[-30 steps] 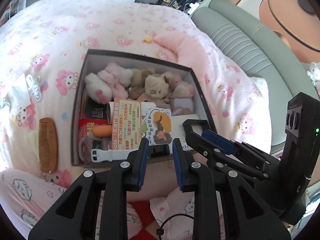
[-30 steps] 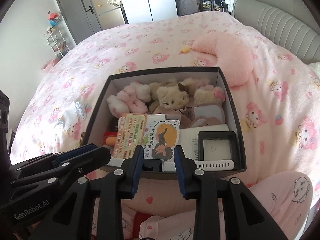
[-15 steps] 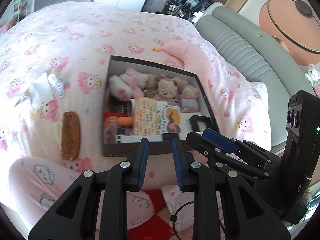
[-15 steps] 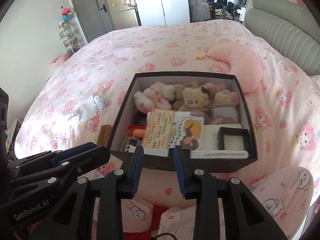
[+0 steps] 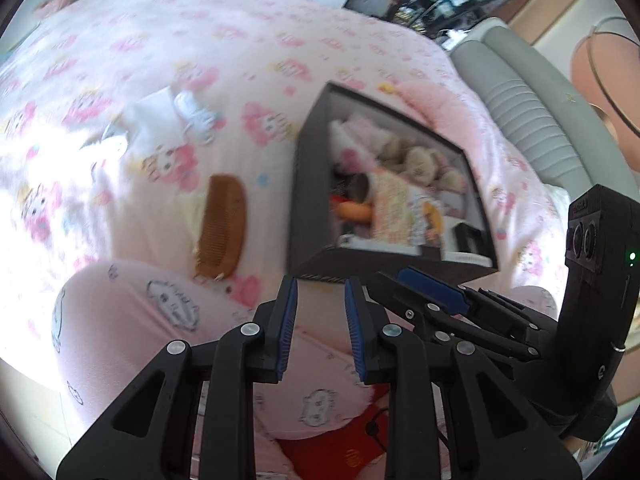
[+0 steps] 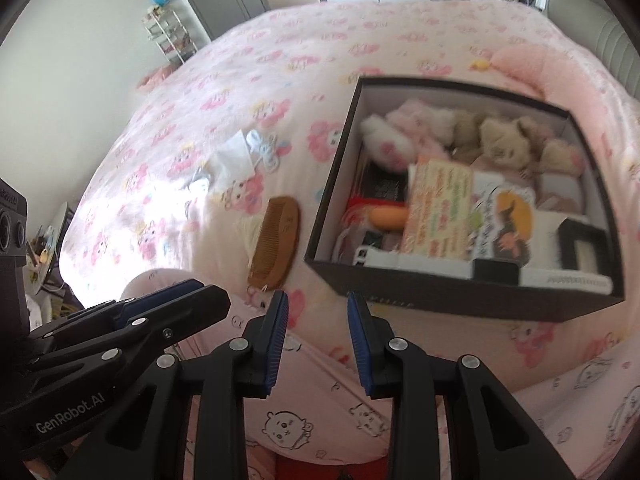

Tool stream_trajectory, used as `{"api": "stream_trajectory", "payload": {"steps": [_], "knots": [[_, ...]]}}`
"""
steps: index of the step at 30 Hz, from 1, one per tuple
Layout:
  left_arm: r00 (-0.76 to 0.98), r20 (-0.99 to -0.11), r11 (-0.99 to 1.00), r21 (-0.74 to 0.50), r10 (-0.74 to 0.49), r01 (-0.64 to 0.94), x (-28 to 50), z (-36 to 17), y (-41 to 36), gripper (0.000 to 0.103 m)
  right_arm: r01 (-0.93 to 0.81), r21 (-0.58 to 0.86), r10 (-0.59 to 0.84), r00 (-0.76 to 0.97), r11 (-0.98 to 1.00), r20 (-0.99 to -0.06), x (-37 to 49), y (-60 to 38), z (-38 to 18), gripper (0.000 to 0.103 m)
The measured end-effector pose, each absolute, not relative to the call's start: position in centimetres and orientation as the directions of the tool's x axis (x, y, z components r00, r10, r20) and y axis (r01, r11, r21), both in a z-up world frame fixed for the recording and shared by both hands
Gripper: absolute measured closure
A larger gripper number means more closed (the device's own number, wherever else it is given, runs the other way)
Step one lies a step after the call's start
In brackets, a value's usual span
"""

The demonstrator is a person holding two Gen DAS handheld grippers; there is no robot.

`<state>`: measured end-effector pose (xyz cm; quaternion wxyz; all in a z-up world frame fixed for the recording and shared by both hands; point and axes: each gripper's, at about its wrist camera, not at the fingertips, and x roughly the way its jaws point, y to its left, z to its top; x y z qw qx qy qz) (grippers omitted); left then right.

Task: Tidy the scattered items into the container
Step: 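Move the right tool back over the wooden comb on the blanket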

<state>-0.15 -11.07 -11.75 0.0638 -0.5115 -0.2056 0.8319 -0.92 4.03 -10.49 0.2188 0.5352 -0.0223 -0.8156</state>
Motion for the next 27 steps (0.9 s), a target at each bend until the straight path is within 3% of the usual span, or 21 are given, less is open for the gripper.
{"api": "stream_trajectory", "payload": {"steps": [19, 23, 27], "knots": [[-0.339, -0.909, -0.892, -0.346, 0.242, 0.292, -6.3, -18.5, -16.9, 0.079, 0.375, 0.346, -0.422, -0.144, -0.86, -0.895, -3.0, -3.8, -18.3, 0.075], [-0.268, -0.934, -0.898, -0.317, 0.238, 0.307, -8.7, -20.4, -17.3, 0.071, 0.319, 0.361, -0.412, -0.109, -0.876, -0.905, -4.3, -4.6, -20.3, 0.075], [-0.176, -0.944, -0.887, -0.323, 0.278, 0.331, -10.5, -22.7, -17.9, 0.069, 0.242, 0.375, -0.403, -0.075, -0.895, -0.912, -5.8, -4.8, -22.0, 0.075]]}}
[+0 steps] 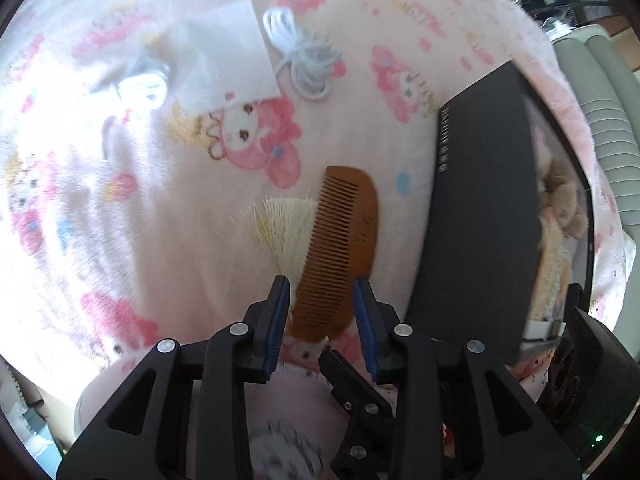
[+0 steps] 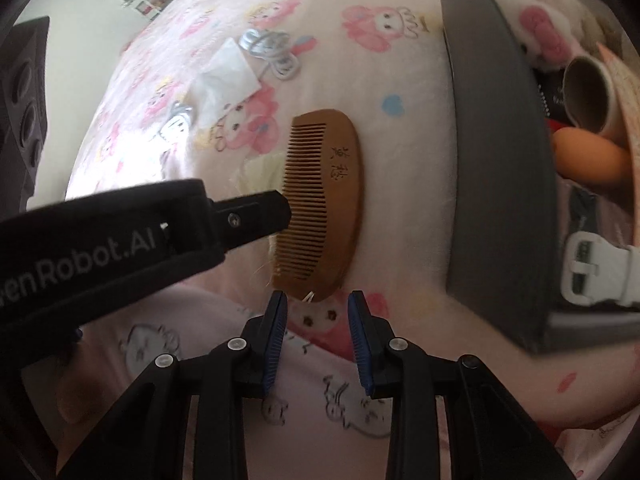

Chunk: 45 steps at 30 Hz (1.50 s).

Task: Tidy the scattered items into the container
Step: 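Move the right tool back over the wooden comb on the blanket, then grasp the wooden comb with the right tool and lift it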

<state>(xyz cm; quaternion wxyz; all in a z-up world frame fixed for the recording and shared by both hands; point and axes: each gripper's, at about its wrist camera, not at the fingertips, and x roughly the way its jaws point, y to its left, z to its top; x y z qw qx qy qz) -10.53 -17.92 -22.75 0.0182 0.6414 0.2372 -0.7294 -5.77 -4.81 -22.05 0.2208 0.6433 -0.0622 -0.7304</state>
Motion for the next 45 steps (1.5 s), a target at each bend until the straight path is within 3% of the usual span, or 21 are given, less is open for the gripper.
{"api": "stream_trajectory", "payload": {"steps": [2, 4, 9, 25, 34, 36, 39, 45], "knots": [[-0.159, -0.945, -0.889, -0.325, 0.287, 0.323, -11.2, -23.2, -17.9, 0.064, 0.217, 0.377, -0.399, -0.07, -0.901, -0.914, -6.4, -4.9, -22.7, 0.073], [-0.121, -0.951, -0.89, -0.308, 0.284, 0.337, -11.7, -24.2, -17.9, 0.062, 0.188, 0.391, -0.409, -0.064, -0.901, -0.91, -6.9, -5.0, -23.3, 0.065], [-0.067, -0.926, -0.846, -0.367, 0.371, 0.387, -12.0, -25.8, -18.8, 0.059, 0.175, 0.381, -0.401, -0.095, -0.908, -0.911, -7.4, -5.1, -23.6, 0.062], [-0.255, -0.903, -0.737, -0.431, 0.347, 0.521, -6.4, -22.5, -28.7, 0.058, 0.335, 0.607, -0.616, 0.092, -0.72, -0.782, -7.3, -11.2, -21.1, 0.065], [-0.243, -0.894, -0.734, -0.449, 0.377, 0.51, -3.5, -24.1, -30.2, 0.059, 0.326, 0.441, -0.484, -0.061, -0.836, -0.873, -7.5, -8.6, -20.1, 0.065], [-0.237, -0.894, -0.73, -0.448, 0.38, 0.517, -3.2, -24.3, -30.2, 0.066, 0.36, 0.378, -0.431, -0.077, -0.853, -0.899, -8.1, -9.6, -20.1, 0.07], [-0.263, -0.87, -0.689, -0.492, 0.417, 0.533, -2.6, -24.5, -30.9, 0.066, 0.402, 0.406, -0.442, 0.003, -0.821, -0.897, -8.4, -11.0, -20.9, 0.081], [-0.341, -0.832, -0.599, -0.553, 0.437, 0.579, -1.0, -24.7, -33.1, 0.067, 0.45, 0.522, -0.517, 0.146, -0.725, -0.844, -8.3, -14.1, -21.7, 0.086]]}}
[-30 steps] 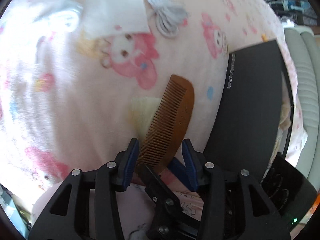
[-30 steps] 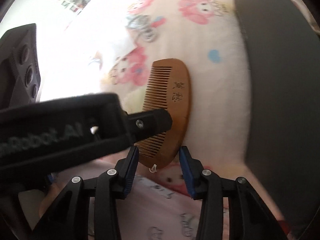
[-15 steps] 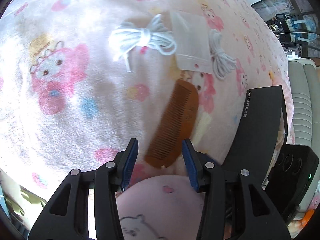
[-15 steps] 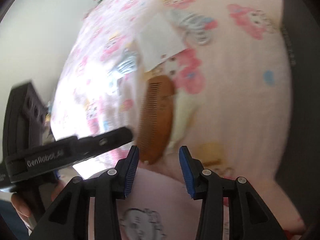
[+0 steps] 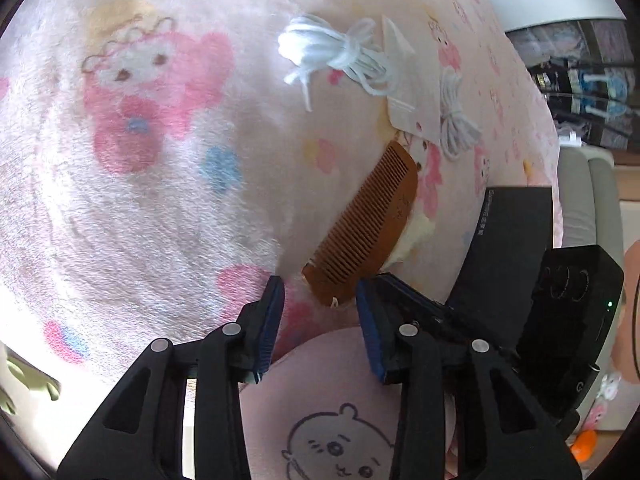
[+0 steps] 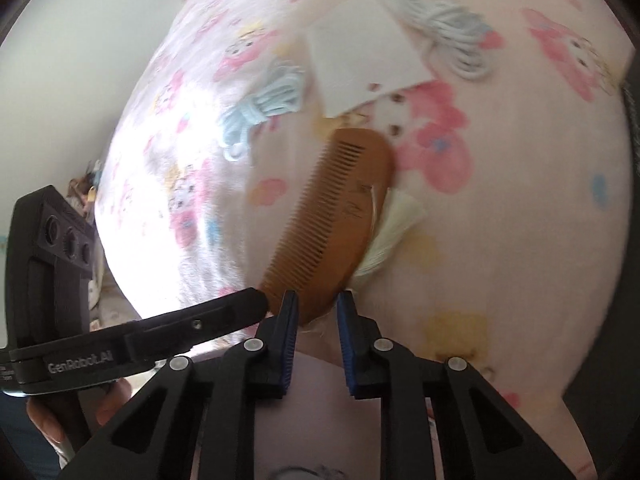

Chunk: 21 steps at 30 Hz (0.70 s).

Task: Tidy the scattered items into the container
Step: 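Grasp the wooden comb with the right tool and lift it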

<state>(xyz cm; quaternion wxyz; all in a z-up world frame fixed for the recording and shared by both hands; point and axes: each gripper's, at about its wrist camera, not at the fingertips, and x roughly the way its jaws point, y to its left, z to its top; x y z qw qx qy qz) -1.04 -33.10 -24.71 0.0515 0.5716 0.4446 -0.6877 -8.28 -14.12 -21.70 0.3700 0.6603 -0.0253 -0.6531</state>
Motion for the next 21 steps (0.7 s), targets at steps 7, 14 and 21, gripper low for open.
{"api": "stream_trajectory", "payload": {"steps": [7, 14, 21], "knots": [[-0.43, -0.761, -0.512, -0.647, 0.486, 0.565, -0.9, -25.0, -35.6, 0.067, 0.536, 0.482, -0.508, 0.113, -0.693, -0.854, -9.4, -15.8, -20.0, 0.088], [-0.351, -0.745, -0.496, -0.649, 0.567, 0.577, -2.5, -27.8, -32.8, 0.071, 0.46, 0.398, -0.474, -0.059, -0.794, -0.878, -14.1, -13.5, -20.0, 0.087], [-0.424, -0.74, -0.477, -0.666, 0.523, 0.574, -1.8, -26.5, -34.1, 0.091, 0.446, 0.451, -0.515, -0.025, -0.773, -0.857, -15.7, -15.8, -22.0, 0.083]]}}
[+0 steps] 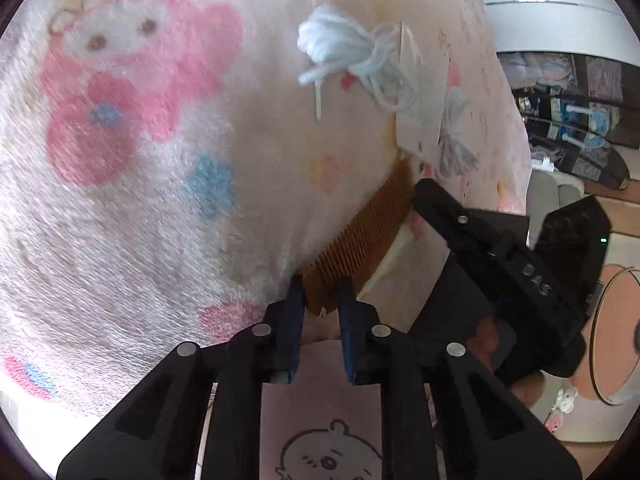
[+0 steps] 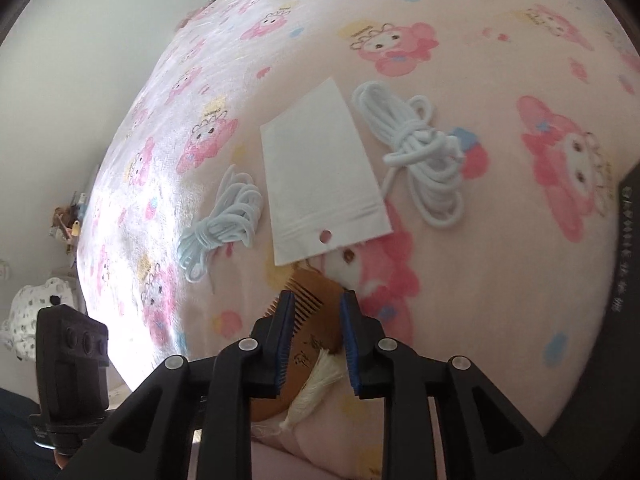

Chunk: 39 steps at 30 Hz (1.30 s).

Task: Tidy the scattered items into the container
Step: 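Grasp the wooden comb with the right tool and lift it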

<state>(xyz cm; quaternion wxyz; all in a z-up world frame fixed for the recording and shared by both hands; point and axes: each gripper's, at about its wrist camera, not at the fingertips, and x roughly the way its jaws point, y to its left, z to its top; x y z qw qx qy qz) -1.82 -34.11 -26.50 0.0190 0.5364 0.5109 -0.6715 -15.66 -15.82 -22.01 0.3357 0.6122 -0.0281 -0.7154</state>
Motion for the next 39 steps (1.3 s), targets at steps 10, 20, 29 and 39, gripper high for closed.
{"api": "stream_trajectory", "payload": {"steps": [10, 20, 29, 39], "knots": [[-0.467, -0.821, -0.519, -0.569, 0.328, 0.638, -3.1, -24.8, -37.1, 0.092, 0.496, 0.511, -0.556, 0.066, -0.702, -0.828, -14.4, -16.7, -21.0, 0.083], [-0.481, -0.801, -0.5, -0.598, 0.356, 0.626, -3.7, -27.0, -36.4, 0.082, 0.466, 0.482, -0.537, 0.017, -0.742, -0.844, -16.7, -18.6, -23.7, 0.069], [-0.477, -0.841, -0.56, -0.53, 0.255, 0.637, -2.3, -25.7, -37.8, 0.076, 0.535, 0.533, -0.562, 0.125, -0.655, -0.817, -12.2, -18.7, -21.6, 0.069], [-0.498, -0.817, -0.531, -0.571, 0.292, 0.626, -2.0, -27.1, -36.3, 0.072, 0.503, 0.519, -0.539, 0.119, -0.691, -0.834, -12.3, -19.3, -23.9, 0.068]]}}
